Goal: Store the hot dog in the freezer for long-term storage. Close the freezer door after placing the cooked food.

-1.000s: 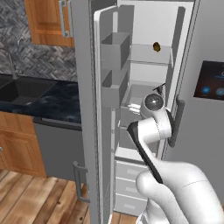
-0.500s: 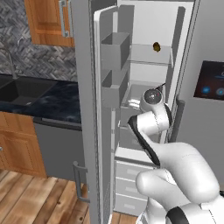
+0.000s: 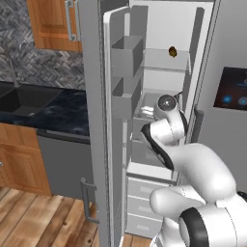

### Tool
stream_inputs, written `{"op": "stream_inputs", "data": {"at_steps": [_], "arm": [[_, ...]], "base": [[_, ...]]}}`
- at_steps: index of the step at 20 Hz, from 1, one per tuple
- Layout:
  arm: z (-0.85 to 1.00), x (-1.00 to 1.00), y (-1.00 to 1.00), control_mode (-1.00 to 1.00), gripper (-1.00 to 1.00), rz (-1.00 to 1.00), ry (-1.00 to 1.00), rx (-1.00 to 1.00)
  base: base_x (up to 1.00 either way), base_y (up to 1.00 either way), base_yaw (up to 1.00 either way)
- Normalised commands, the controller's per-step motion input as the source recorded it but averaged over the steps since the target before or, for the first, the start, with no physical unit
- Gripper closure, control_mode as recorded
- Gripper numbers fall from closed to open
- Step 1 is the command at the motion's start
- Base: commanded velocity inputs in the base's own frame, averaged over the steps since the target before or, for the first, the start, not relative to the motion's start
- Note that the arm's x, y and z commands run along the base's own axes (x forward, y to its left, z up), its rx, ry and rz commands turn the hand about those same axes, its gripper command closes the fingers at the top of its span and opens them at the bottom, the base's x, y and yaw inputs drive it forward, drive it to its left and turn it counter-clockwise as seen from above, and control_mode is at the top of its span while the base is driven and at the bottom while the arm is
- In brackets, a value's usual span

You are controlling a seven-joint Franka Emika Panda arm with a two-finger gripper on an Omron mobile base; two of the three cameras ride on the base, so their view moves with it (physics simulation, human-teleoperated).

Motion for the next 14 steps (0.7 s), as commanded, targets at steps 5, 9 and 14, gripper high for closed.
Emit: {"op": "stream_inputs", "data": {"at_steps": [5, 9, 14], "arm": [[0.00, 0.24, -0.14, -1.00, 1.00, 0.00, 0.00, 0.00], [0.00, 0.19, -0.12, -1.00, 1.00, 0.00, 0.00, 0.00], [0.00, 0.25, -0.12, -1.00, 1.00, 0.00, 0.00, 0.00]], "base": [[0.00, 0.00, 0.00], [0.00, 0.00, 0.00], [0.00, 0.00, 0.00]]}}
